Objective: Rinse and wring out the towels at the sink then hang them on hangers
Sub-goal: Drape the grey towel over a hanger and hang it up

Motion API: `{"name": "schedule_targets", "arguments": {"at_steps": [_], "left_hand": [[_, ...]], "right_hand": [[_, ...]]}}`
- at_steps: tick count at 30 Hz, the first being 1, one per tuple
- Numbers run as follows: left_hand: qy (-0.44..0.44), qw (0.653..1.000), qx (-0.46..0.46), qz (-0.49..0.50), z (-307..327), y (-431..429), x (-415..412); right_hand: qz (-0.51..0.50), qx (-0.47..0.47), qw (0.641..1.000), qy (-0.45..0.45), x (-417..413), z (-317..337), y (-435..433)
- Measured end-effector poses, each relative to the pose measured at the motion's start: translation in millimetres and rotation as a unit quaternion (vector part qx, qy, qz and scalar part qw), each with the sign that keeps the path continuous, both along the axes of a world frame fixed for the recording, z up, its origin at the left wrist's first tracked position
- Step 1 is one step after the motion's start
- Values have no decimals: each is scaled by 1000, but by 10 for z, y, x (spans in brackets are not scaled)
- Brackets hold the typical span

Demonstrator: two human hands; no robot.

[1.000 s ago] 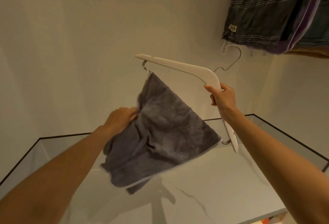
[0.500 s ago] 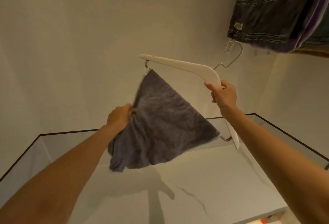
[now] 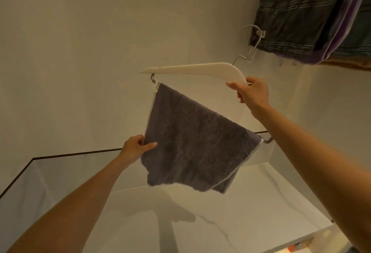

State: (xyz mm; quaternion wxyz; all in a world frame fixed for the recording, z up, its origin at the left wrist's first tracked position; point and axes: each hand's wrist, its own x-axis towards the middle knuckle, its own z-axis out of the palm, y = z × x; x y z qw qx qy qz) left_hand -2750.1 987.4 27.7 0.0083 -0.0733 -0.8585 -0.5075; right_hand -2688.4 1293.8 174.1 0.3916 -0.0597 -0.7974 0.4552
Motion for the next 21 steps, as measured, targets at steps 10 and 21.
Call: {"name": "schedule_targets", "arguments": {"at_steps": [10, 21], "left_hand": [[-8, 995, -102, -17, 373, 277, -222], [146, 951, 274, -14, 1827, 1043, -505]], "right_hand": [[18, 54, 998, 2, 94, 566, -28], [-102, 159, 981, 55, 45, 1099, 92]]}}
